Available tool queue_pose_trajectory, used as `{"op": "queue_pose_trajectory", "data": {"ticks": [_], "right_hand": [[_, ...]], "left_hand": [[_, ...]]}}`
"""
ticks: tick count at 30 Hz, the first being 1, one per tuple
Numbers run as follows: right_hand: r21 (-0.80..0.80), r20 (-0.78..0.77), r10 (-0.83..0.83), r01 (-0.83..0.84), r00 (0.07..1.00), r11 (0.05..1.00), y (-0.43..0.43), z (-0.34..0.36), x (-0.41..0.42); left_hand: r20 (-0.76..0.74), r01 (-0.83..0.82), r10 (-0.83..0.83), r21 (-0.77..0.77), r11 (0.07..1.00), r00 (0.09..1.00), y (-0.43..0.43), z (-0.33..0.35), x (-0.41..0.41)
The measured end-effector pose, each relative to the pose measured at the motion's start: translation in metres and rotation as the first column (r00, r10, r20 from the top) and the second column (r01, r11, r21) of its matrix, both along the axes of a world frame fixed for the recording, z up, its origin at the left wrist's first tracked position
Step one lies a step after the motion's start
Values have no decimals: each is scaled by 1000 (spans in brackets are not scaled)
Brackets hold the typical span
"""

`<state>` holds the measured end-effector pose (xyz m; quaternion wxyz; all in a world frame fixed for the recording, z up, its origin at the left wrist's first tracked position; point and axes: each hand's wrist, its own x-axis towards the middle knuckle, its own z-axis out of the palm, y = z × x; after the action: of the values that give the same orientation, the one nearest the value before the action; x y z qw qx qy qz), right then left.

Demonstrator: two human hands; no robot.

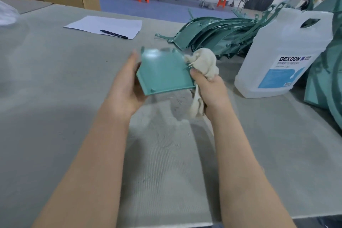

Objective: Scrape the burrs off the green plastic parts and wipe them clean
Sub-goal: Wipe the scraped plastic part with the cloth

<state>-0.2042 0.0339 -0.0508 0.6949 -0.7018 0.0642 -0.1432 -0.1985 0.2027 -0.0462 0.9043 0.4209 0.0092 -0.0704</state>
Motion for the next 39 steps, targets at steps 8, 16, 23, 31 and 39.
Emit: {"op": "queue_pose_trajectory", "data": {"ticks": [8, 16, 23, 31, 39], "right_hand": [[270, 109, -351, 312, 930, 911, 29, 18, 19], [112, 8, -232, 229, 973, 967, 33, 3, 17], [96, 149, -215, 202, 965, 975, 34, 20, 6], [-593, 512, 237, 140, 825, 793, 76, 0, -7], [-430, 456, 95, 126, 885, 894, 86, -3, -10]], "left_hand": [[254, -2, -52, 209, 978, 966, -47, 7, -5], [106, -229, 232, -37, 973, 967, -32, 4, 6], [116, -247, 232, 149, 957, 966, -22, -1, 4], [168, -57, 72, -88, 994, 983, -19, 7, -3], [184, -38, 44, -37, 999, 982, -20, 3, -4]]}}
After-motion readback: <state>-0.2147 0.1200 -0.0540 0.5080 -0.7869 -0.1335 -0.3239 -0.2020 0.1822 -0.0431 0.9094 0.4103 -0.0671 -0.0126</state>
